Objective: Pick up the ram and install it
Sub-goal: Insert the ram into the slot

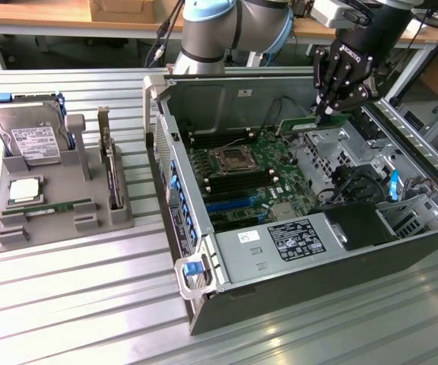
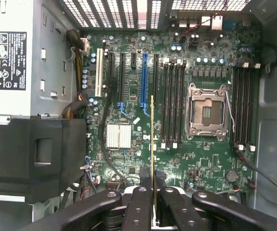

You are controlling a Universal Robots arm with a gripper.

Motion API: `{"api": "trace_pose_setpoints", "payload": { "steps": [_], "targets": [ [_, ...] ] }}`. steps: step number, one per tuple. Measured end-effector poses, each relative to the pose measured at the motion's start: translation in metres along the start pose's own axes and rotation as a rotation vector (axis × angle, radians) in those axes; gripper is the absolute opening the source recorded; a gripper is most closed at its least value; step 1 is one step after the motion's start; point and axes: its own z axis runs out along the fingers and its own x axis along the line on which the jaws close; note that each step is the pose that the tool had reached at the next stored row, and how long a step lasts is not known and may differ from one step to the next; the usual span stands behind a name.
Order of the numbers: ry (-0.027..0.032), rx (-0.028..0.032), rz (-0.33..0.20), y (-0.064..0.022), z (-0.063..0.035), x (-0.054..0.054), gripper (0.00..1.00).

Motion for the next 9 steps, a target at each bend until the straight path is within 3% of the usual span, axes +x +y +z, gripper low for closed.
{"api": "trace_pose_setpoints", "payload": {
  "steps": [9],
  "targets": [
    [0.0, 0.0, 0.0, -0.0004, 0.0096, -0.0004, 0.13]
  ]
}}
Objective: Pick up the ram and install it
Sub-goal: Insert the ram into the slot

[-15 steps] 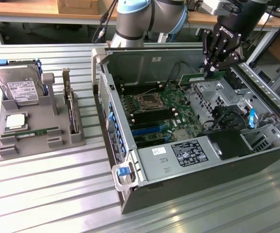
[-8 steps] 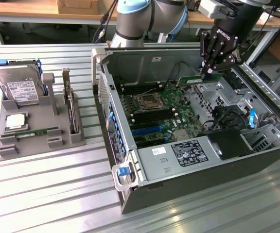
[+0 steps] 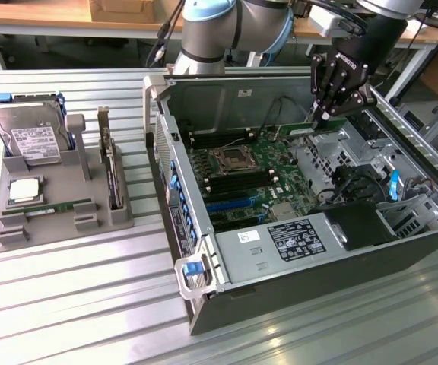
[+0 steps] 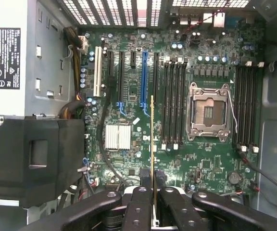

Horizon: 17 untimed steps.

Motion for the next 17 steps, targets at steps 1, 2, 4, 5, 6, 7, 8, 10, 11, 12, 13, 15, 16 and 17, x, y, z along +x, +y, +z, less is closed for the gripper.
{"api": "trace_pose_setpoints", "payload": {
  "steps": [1, 2, 4, 5, 6, 7, 8, 10, 11, 12, 13, 15, 16, 17],
  "targets": [
    [0.0, 0.0, 0.0, 0.0, 0.0006, 0.0, 0.13],
    [0.0, 0.0, 0.0, -0.0001, 0.0012, 0.0, 0.13],
    [0.0, 0.0, 0.0, -0.0002, 0.0035, 0.0, 0.13],
    [0.0, 0.0, 0.0, -0.0002, 0.0042, 0.0, 0.13],
    [0.0001, 0.0, 0.0, -0.0003, 0.0048, 0.0, 0.13],
    [0.0, 0.0, 0.0, -0.0003, 0.0054, 0.0, 0.13],
    [0.0, 0.0, 0.0, -0.0003, 0.0063, 0.0, 0.13],
    [0.0, 0.0, 0.0, -0.0004, 0.0077, 0.0, 0.13],
    [0.0, 0.0, 0.0, -0.0004, 0.0081, 0.0, 0.13],
    [0.0, 0.0, 0.0, -0.0005, 0.009, 0.0, 0.13],
    [0.0, 0.0, 0.0, -0.0005, 0.0098, 0.0, 0.13],
    [0.0, 0.0, 0.0, -0.0006, 0.0118, 0.0, 0.13],
    [0.0, 0.0, 0.0, -0.0006, 0.0123, 0.0, 0.13],
    [0.0, 0.0, 0.0, -0.0007, 0.0128, 0.0, 0.13]
  ]
}}
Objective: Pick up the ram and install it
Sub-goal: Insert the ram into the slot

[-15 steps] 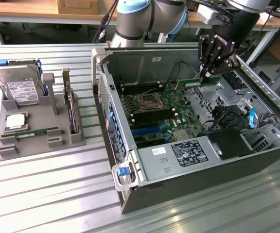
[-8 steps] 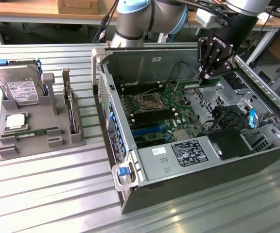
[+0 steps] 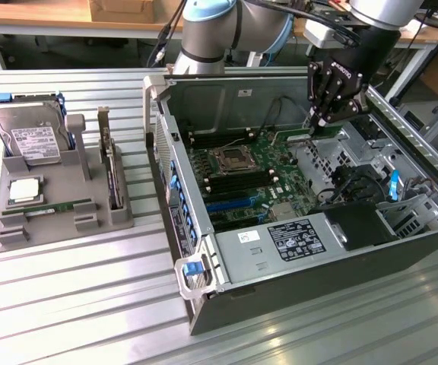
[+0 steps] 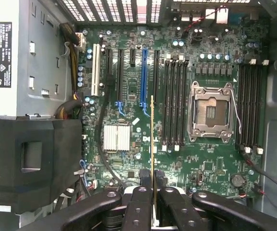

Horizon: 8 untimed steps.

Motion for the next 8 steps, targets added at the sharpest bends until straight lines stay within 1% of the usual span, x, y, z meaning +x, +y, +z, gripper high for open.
{"api": "trace_pose_setpoints", "payload": {
  "steps": [8],
  "targets": [
    [0.0001, 0.0, 0.0, -0.0004, 0.0076, -0.0003, 0.13]
  ]
}}
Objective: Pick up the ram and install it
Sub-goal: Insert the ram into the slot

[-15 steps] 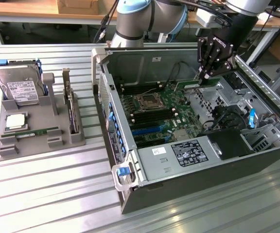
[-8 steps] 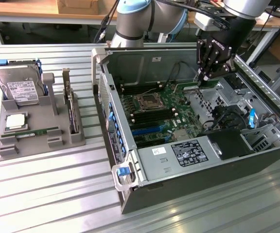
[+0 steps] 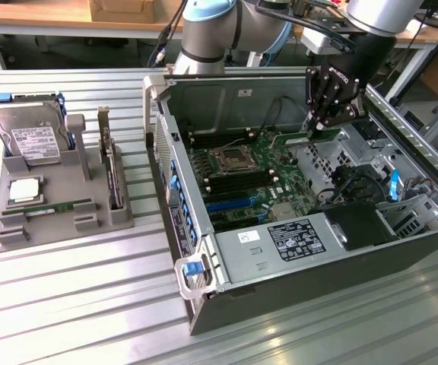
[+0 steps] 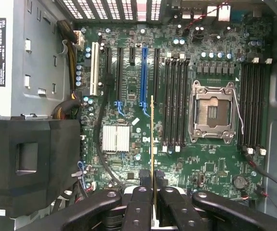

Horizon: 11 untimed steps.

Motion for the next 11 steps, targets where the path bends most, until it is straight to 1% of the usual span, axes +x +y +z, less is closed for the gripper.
{"api": "trace_pose_setpoints", "payload": {
  "steps": [7, 11],
  "targets": [
    [-0.0001, 0.0, 0.0, -0.0005, 0.0089, 0.0, 0.13],
    [0.0, 0.0, 0.0, -0.0006, 0.0118, 0.0, 0.13]
  ]
}}
